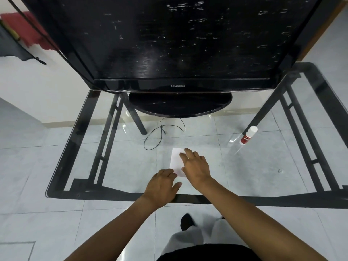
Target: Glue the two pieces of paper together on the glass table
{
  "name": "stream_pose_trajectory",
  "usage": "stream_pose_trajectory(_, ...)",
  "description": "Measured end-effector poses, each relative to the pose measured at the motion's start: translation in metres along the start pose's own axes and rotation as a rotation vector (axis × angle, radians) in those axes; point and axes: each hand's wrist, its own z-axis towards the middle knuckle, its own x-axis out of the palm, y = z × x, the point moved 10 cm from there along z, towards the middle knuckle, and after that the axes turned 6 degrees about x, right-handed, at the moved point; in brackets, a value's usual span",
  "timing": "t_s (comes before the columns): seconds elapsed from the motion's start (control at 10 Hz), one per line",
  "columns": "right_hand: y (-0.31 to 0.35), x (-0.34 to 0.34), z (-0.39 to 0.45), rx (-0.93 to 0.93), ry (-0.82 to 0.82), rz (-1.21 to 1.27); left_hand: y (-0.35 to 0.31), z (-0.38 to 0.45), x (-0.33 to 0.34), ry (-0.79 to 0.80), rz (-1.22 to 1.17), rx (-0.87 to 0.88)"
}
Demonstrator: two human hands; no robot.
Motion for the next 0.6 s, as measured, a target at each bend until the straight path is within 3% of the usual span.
stream_pose_trajectory(0.2,0.005,0.002,-0.016,-0.041,-0.024,-0.036,0.015,0.012,-0.007,-0.052,-0.332,-0.117)
stream_pose_trajectory(0.6,-0.017,-0.014,-0.044,-0.03,-0.092,0.01,0.014,0.0,-0.028,-0.224,-0.35,-0.182)
